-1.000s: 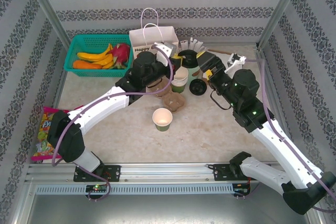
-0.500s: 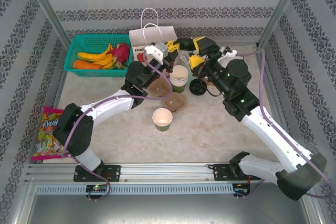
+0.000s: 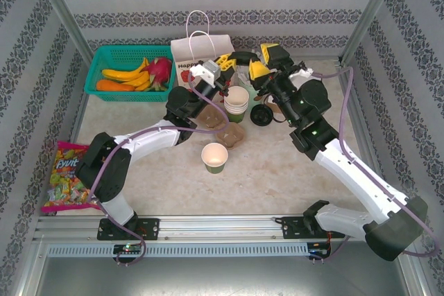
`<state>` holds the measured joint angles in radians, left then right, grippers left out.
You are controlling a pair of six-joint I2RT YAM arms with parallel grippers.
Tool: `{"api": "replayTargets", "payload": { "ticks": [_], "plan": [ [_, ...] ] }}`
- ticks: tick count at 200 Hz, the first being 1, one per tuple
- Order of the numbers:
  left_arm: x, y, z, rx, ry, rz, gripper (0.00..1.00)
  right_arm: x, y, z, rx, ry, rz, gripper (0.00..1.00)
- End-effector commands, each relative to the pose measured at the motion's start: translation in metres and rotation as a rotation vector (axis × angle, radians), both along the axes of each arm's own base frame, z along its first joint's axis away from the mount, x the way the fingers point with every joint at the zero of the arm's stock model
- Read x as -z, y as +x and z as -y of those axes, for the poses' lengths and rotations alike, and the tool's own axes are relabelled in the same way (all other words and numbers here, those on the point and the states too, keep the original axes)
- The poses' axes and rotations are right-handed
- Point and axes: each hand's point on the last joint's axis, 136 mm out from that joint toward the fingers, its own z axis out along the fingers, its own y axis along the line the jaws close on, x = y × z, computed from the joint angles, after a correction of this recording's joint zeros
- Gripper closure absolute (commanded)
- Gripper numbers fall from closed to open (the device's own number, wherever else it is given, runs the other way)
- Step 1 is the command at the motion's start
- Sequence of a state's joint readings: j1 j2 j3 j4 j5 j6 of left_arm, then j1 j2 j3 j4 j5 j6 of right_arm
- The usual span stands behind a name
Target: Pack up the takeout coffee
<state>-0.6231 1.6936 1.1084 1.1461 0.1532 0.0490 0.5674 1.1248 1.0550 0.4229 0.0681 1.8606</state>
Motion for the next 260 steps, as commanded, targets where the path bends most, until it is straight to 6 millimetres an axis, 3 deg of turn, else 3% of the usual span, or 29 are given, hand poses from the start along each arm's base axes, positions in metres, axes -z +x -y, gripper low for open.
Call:
{"api": "replayTargets", "payload": {
  "ticks": [1,65,99,131,181,260],
  "plan": [
    [-0.019,-0.011,-0.006,0.010,-0.039,0.083,1.00,0.014,0.004,-0.001,0.000,0.063,-0.068,0.41],
    [-0.015,-0.003,-0.011,-0.040,-0.028,0.074,1.00,0.030,0.000,0.003,-0.009,0.047,-0.123,0.41],
    [-0.011,-0.014,-0.003,0.025,0.007,0.088,1.00,0.034,0.008,0.000,-0.018,0.072,-0.134,0.42],
    [-0.002,-0.018,0.003,0.055,0.053,0.093,1.00,0.026,0.016,-0.009,-0.048,0.098,-0.122,0.50],
    [-0.005,-0.019,-0.001,0.039,0.048,0.101,1.00,0.041,0.014,-0.001,-0.005,0.097,-0.140,0.68],
    [-0.004,-0.021,-0.003,0.037,0.048,0.097,1.00,0.049,0.011,0.015,0.055,0.098,-0.145,0.70]
  ]
}}
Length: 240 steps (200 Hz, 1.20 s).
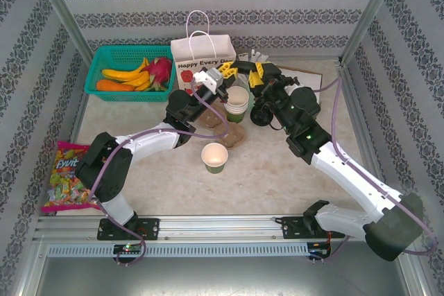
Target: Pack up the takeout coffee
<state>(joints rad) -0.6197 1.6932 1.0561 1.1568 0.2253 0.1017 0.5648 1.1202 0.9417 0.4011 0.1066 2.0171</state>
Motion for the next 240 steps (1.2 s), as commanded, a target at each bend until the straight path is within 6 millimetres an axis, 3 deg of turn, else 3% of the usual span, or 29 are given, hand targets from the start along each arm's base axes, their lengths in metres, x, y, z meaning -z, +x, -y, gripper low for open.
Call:
{"api": "replayTargets", "payload": {
  "ticks": [1,36,92,125,155,165,191,240],
  "plan": [
    [-0.025,-0.013,-0.010,0.004,-0.039,0.078,1.00,-0.010,0.000,0.012,0.049,0.021,0.037,0.70],
    [-0.025,-0.016,-0.009,0.020,-0.036,0.077,1.00,-0.005,0.004,0.007,0.038,0.047,0.028,0.72],
    [-0.027,-0.019,-0.012,0.025,-0.041,0.059,1.00,-0.006,0.005,0.013,0.071,0.043,0.062,0.86],
    [-0.022,-0.021,-0.014,0.027,-0.038,0.026,0.81,-0.010,0.004,0.018,0.110,0.007,0.110,0.93],
    [-0.012,-0.025,-0.012,0.062,-0.021,-0.026,0.26,-0.010,0.005,0.020,0.133,-0.039,0.150,0.96],
    [-0.007,-0.027,-0.013,0.070,-0.026,-0.054,0.16,-0.009,0.006,0.021,0.138,-0.073,0.168,0.96],
    [0.009,-0.031,-0.021,0.058,-0.035,-0.116,0.00,-0.003,0.004,0.024,0.159,-0.241,0.244,0.96],
    [0.046,-0.040,-0.029,0.081,-0.012,-0.372,0.00,0.003,-0.011,0.027,0.114,-0.647,0.446,0.95]
  ]
}}
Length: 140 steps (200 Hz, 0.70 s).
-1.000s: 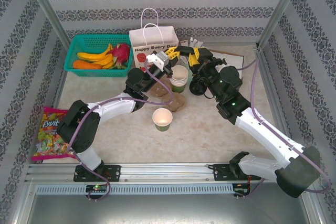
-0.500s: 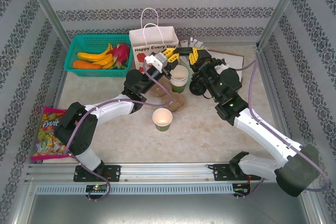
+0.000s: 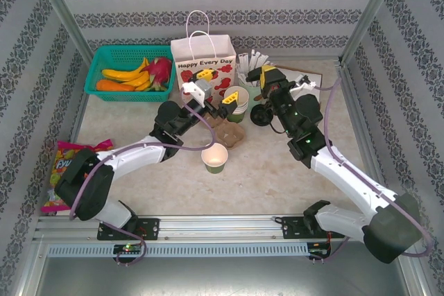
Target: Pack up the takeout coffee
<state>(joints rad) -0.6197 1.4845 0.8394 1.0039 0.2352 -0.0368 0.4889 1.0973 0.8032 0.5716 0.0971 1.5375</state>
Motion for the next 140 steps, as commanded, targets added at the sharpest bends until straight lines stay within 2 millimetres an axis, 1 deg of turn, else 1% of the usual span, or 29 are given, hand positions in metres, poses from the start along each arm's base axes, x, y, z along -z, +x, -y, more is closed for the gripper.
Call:
{"api": "replayTargets", "payload": {
  "ticks": [1,14,32,36,37,49,64,70,86,100,114,140],
  "plan": [
    [0.008,-0.004,-0.006,0.025,-0.015,-0.157,0.00,-0.016,-0.018,-0.003,-0.039,-0.268,0.184,0.94],
    [0.011,-0.007,-0.006,0.036,-0.010,-0.244,0.00,-0.010,-0.024,-0.006,-0.074,-0.400,0.221,0.93],
    [0.015,-0.004,-0.015,-0.005,-0.046,-0.365,0.00,0.003,-0.032,-0.006,-0.095,-0.617,0.237,0.93],
    [0.016,-0.003,-0.018,-0.024,-0.055,-0.389,0.00,0.006,-0.034,-0.006,-0.102,-0.666,0.246,0.93],
    [0.016,-0.003,-0.019,-0.029,-0.059,-0.395,0.00,0.002,-0.035,-0.006,-0.099,-0.675,0.260,0.93],
    [0.021,0.003,-0.035,-0.106,-0.113,-0.488,0.00,0.008,-0.042,-0.008,-0.132,-0.799,0.285,0.93],
    [0.024,0.007,-0.053,-0.143,-0.181,-0.620,0.01,0.009,-0.053,-0.013,-0.197,-0.895,0.336,0.93],
    [0.025,0.008,-0.058,-0.130,-0.212,-0.674,0.00,0.008,-0.057,-0.017,-0.233,-0.913,0.365,0.93],
    [0.023,0.003,-0.056,-0.010,-0.255,-0.782,0.00,0.005,-0.070,-0.027,-0.344,-0.923,0.434,0.92],
    [0.021,-0.002,-0.054,0.076,-0.251,-0.846,0.00,0.002,-0.078,-0.035,-0.422,-0.904,0.475,0.92],
    [0.015,-0.010,-0.051,0.145,-0.212,-0.871,0.00,-0.002,-0.084,-0.041,-0.483,-0.885,0.506,0.93],
    [-0.005,-0.033,-0.037,0.300,-0.111,-0.846,0.00,-0.008,-0.094,-0.054,-0.596,-0.856,0.556,0.94]
  ]
}}
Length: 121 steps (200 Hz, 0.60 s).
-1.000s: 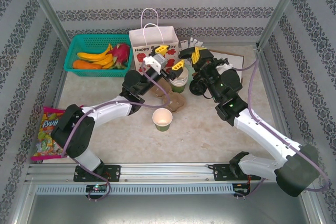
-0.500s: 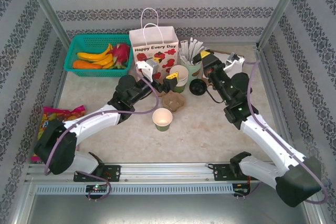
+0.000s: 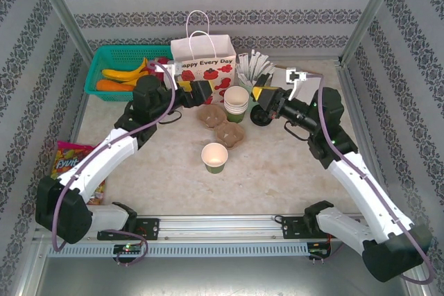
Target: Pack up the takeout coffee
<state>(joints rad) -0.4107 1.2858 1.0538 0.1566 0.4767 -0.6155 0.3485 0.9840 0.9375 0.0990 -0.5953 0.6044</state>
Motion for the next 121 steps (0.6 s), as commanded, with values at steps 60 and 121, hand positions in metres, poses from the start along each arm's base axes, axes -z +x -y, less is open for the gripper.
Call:
{"api": "replayTargets", "payload": {
  "ticks": [60,121],
  "plan": [
    [-0.041,-0.063,0.039,0.468,-0.015,-0.007,0.15,-0.034,-0.043,-0.034,-0.391,0.009,0.070,0.96],
    [-0.057,-0.076,0.049,0.626,-0.063,0.000,0.27,-0.048,-0.063,-0.050,-0.531,0.016,0.098,0.96]
  ]
}}
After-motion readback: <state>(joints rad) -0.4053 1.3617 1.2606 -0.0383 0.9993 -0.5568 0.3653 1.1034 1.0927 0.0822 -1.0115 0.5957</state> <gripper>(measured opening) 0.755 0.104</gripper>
